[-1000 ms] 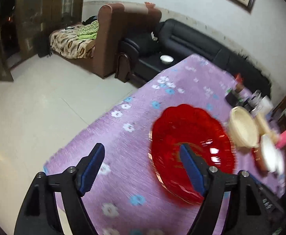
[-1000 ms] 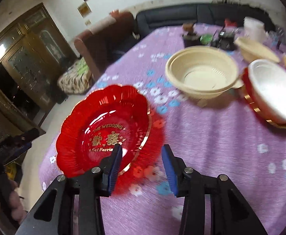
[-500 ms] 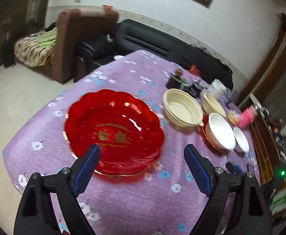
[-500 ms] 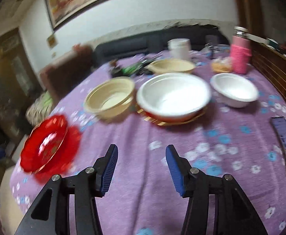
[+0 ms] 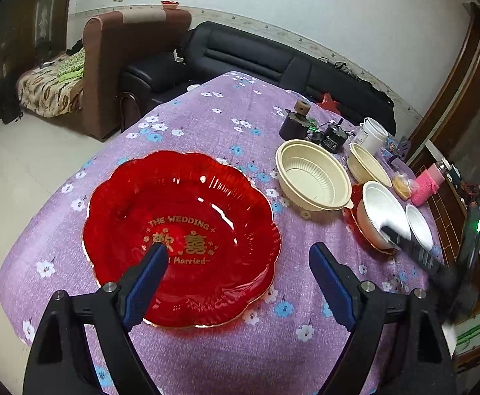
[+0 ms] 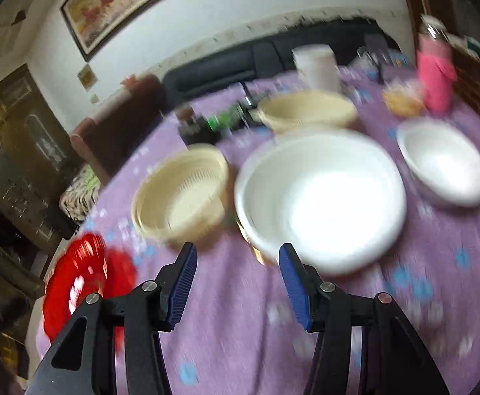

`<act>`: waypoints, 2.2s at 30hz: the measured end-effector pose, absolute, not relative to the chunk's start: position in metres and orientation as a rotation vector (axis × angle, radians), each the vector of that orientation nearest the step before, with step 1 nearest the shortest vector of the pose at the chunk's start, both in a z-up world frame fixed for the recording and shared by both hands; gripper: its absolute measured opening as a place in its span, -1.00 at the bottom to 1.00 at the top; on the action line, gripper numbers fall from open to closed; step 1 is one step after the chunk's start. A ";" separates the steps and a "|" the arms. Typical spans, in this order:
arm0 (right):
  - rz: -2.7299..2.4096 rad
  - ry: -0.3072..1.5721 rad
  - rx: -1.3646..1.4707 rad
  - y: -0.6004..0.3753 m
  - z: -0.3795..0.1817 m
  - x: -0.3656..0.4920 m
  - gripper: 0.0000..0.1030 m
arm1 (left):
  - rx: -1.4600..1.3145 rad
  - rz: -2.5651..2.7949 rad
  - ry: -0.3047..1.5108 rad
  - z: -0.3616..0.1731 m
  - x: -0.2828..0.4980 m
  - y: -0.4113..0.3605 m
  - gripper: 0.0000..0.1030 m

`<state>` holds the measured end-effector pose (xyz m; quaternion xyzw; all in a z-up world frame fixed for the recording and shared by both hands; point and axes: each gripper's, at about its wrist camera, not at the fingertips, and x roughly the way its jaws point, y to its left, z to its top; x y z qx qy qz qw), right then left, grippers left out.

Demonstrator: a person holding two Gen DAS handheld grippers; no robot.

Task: Organize plates and bowls
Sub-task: 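Carry the red plate to the open table area and release it, then grasp the rim of the beige plastic plate with the right gripper, then carry the beige plate onto the red plate and open the right gripper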

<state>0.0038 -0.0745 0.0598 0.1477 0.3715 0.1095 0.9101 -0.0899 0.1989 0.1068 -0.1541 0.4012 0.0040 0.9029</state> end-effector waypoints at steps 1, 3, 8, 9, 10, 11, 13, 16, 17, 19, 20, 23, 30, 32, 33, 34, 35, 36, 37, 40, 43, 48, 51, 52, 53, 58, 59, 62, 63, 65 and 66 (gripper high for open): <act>0.229 0.749 0.285 -0.070 0.067 0.015 0.09 | -0.313 0.001 0.826 0.107 -0.088 0.197 0.69; 0.226 0.734 0.252 -0.061 0.077 0.039 0.09 | -0.295 -0.018 0.815 0.109 -0.086 0.193 0.69; 0.202 0.821 0.193 -0.036 0.067 0.108 0.09 | -0.277 -0.070 0.810 0.117 -0.071 0.192 0.68; 0.188 0.844 0.179 -0.029 0.063 0.121 0.09 | -0.281 -0.084 0.812 0.121 -0.062 0.194 0.68; 0.184 0.863 0.173 -0.026 0.059 0.131 0.09 | -0.283 -0.089 0.812 0.123 -0.056 0.195 0.68; 0.185 0.894 0.162 -0.020 0.054 0.142 0.09 | -0.284 -0.089 0.813 0.126 -0.048 0.195 0.68; 0.160 0.946 0.114 -0.011 0.047 0.161 0.09 | -0.275 -0.094 0.813 0.133 -0.028 0.196 0.68; 0.134 1.037 0.055 0.000 0.035 0.182 -0.06 | -0.229 -0.092 0.841 0.134 0.005 0.190 0.68; 0.147 1.069 0.062 0.001 0.031 0.185 -0.18 | -0.224 -0.098 0.844 0.132 0.015 0.189 0.68; 0.174 1.111 0.070 0.001 0.025 0.188 -0.53 | -0.217 -0.102 0.869 0.124 0.039 0.184 0.68; 0.189 1.122 0.079 0.001 0.023 0.186 -0.56 | -0.225 -0.103 0.888 0.118 0.049 0.183 0.68; 0.209 1.129 0.072 0.002 0.022 0.179 -0.67 | -0.242 -0.103 0.971 0.097 0.083 0.177 0.52; 0.239 1.107 0.112 -0.001 0.023 0.173 -0.72 | -0.144 -0.067 1.125 0.055 0.145 0.148 0.28; 0.262 1.091 0.145 -0.003 0.024 0.174 -0.75 | -0.159 -0.090 1.187 0.042 0.156 0.143 -0.09; 0.263 1.081 0.160 -0.004 0.026 0.174 -0.76 | -0.159 -0.093 1.210 0.037 0.158 0.141 -0.12; 0.261 1.069 0.173 -0.006 0.029 0.172 -0.76 | -0.158 -0.090 1.211 0.038 0.157 0.140 -0.17; 0.264 1.056 0.188 -0.009 0.034 0.170 -0.75 | -0.170 -0.096 1.204 0.041 0.154 0.141 -0.19; 0.274 1.042 0.204 -0.011 0.039 0.168 -0.75 | -0.188 -0.105 1.190 0.046 0.149 0.144 -0.20; 0.290 1.024 0.222 -0.013 0.047 0.164 -0.75 | -0.205 -0.112 1.172 0.054 0.143 0.147 -0.24; 0.340 0.973 0.255 -0.015 0.072 0.146 -0.75 | -0.236 -0.116 1.096 0.086 0.116 0.157 -0.24; 0.415 0.911 0.251 -0.005 0.099 0.113 -0.75 | -0.229 -0.090 1.003 0.119 0.070 0.168 -0.23; 0.551 0.881 0.229 0.037 0.119 0.059 -0.75 | -0.205 0.017 0.885 0.150 -0.023 0.196 -0.09; 0.608 0.873 0.143 0.077 0.120 0.027 -0.75 | -0.199 0.086 0.834 0.155 -0.061 0.216 0.03; 0.616 0.869 0.121 0.085 0.117 0.019 -0.75 | -0.202 0.113 0.823 0.153 -0.071 0.224 0.05; 0.626 0.868 0.096 0.097 0.113 0.011 -0.75 | -0.202 0.140 0.819 0.149 -0.075 0.230 0.07; 0.617 0.904 0.019 0.141 0.075 -0.002 -0.73 | -0.227 0.254 0.883 0.109 -0.075 0.265 0.07; 0.607 0.914 0.008 0.147 0.066 -0.002 -0.74 | -0.226 0.269 0.894 0.100 -0.072 0.269 0.07; 0.549 0.898 -0.055 0.160 0.048 -0.001 -0.72 | -0.216 0.299 0.930 0.077 -0.063 0.276 0.10; 0.531 0.873 -0.085 0.164 0.046 -0.002 -0.71 | -0.211 0.300 0.955 0.071 -0.063 0.277 0.10; 0.508 0.816 -0.145 0.171 0.043 -0.008 -0.71 | -0.214 0.322 0.945 0.070 -0.071 0.280 0.11; 0.501 0.794 -0.155 0.170 0.042 -0.011 -0.69 | -0.216 0.337 0.922 0.073 -0.080 0.283 0.12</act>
